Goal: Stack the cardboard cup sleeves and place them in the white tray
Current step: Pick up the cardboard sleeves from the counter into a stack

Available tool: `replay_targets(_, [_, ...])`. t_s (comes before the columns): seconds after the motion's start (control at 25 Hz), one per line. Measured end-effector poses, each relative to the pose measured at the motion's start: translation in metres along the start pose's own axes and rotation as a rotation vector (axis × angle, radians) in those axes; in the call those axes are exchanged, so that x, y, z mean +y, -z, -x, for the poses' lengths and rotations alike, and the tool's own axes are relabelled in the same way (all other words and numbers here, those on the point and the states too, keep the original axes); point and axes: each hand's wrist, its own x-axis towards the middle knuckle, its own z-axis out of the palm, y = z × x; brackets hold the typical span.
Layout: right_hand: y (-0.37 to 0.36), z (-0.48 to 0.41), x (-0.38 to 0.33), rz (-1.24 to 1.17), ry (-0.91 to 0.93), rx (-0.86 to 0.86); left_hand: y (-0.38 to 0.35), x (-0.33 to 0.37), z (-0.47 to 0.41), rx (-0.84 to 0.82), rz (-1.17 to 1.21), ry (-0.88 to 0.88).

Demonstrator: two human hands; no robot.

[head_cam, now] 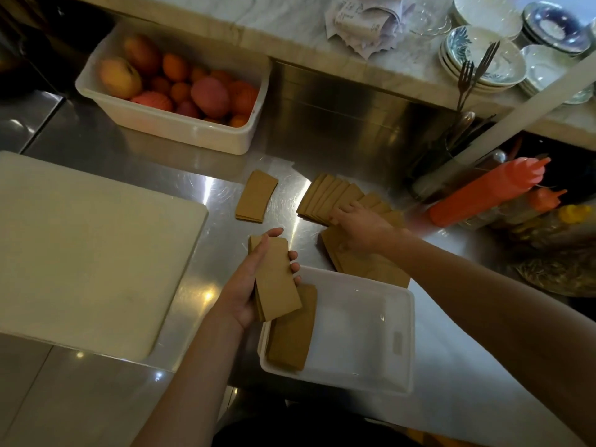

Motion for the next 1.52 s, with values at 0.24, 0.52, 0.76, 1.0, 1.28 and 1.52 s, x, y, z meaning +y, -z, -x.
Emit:
replay_targets(0.24, [0.033,0.031,0.009,-0.577,-0.166,0.027,-0.007,0.001,-0.010,-0.017,-0.020,0.036])
replay_targets(0.52, [0.106,0.105,-0.001,-1.062,-0.270,0.294,-0.027,0.002,-0.027,-0.003,-0.128,0.088])
replay_targets(0.76, [0.116,0.130,-0.042,-1.139,-0.290,0.121,-0.048,-0.010,-0.040,-0.113,-0.332,0.200])
replay_targets(1.0, [0.093,0.130,-0.072,-0.887,-0.383,0.304,-0.060,-0.027,-0.041,-0.167,-0.432,0.353])
replay_targets(1.28, [0.076,0.140,-0.083,-0.811,-0.406,0.446,-0.064,-0.034,-0.042,-0.228,-0.349,0.442])
replay_targets(1.52, [0.068,0.159,-0.035,-0.948,-0.684,0.649,-0.062,-0.031,-0.051,-0.285,-0.147,0.516])
